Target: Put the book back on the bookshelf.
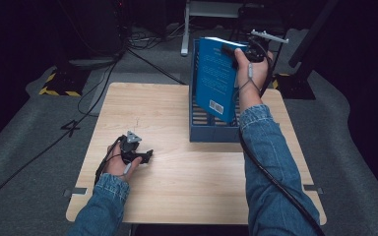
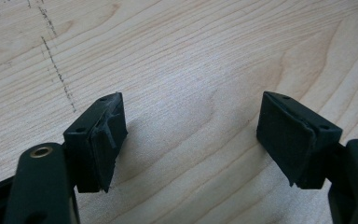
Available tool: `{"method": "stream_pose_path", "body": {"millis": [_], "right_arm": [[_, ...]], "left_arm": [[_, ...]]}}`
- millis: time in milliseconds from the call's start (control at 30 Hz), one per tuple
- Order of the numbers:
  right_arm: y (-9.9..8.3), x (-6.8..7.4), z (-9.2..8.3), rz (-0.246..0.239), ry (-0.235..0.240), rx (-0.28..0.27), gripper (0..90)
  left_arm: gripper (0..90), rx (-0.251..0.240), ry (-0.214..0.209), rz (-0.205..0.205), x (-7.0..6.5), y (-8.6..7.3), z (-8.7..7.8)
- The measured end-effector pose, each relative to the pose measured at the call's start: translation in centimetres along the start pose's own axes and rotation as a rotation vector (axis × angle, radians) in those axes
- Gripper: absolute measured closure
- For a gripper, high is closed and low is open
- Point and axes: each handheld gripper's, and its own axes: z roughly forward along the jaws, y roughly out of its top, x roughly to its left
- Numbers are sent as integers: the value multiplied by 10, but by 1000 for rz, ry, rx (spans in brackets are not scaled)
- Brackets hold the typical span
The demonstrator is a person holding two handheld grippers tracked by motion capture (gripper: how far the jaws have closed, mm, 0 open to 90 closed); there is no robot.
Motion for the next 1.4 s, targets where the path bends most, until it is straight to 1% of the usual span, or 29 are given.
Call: {"method": "stream_pose_path", "body": {"millis": [67, 133, 167, 200, 267, 367, 433, 500, 567, 600, 667, 833, 867, 967, 1000, 1100, 1167, 1200, 1233, 1267, 1300, 1367, 1400], "right_arm": [[2, 8, 4, 3, -20, -5, 611], [4, 17, 10, 13, -59, -11, 611], [5, 22, 14, 9, -70, -10, 610], [5, 26, 18, 9, -78, -12, 610], [4, 32, 27, 4, -76, -20, 610], [-1, 36, 36, -13, -63, -32, 610], [-5, 37, 41, -36, -66, -42, 610], [-12, 34, 47, -57, -73, -48, 609], [-19, 31, 51, -60, -59, -53, 606], [-21, 31, 52, -73, -55, -57, 606], [-25, 33, 54, -103, -54, -52, 605], [-33, 34, 55, -123, -48, -53, 602], [-35, 35, 56, -128, -52, -48, 601], [-46, 38, 60, -173, -71, -29, 600], [-49, 39, 62, -180, -72, -25, 600], [-61, 41, 68, -171, -79, 10, 600], [-68, 41, 73, -199, -95, 33, 601], [-72, 40, 76, -199, -97, 48, 601], [-76, 37, 78, -188, -100, 60, 602], [-81, 34, 78, -170, -90, 47, 602], [-82, 33, 78, -170, -89, 27, 602], [-84, 35, 77, -194, -97, 31, 601], [-86, 36, 76, -192, -104, 22, 601]], "left_arm": [[243, -2, 3, 1, 0, 0, 0], [244, 0, -1, 2, 0, 0, 0], [244, 3, -2, 2, 0, 0, 0], [243, -5, 0, -2, 0, 0, 0], [244, -5, 0, -2, 0, 0, 0], [243, -6, -1, -2, 0, 0, 0], [243, -6, -1, -2, 0, 0, 0], [243, -4, -2, -2, 0, 0, 0], [242, -1, -3, 0, 0, 0, 0], [242, -1, -2, 0, 0, 0, 0], [242, 1, -2, 1, 0, 0, 0], [242, 1, -1, 2, 0, 0, 0], [242, 1, -1, 2, 0, 0, 0], [242, 1, -1, 2, 0, 0, 0], [242, 1, -1, 2, 0, 0, 0], [242, 1, -1, 1, 0, 0, 0], [242, 1, -1, 2, 0, 0, 0], [242, 1, -1, 1, 0, 0, 0], [242, 1, -1, 2, 0, 0, 0], [242, 2, 1, 6, 0, 0, 0], [242, 1, 0, 3, 0, 0, 0], [241, -2, 3, 3, 0, 0, 0], [241, -2, 3, 3, 0, 0, 0]]}}
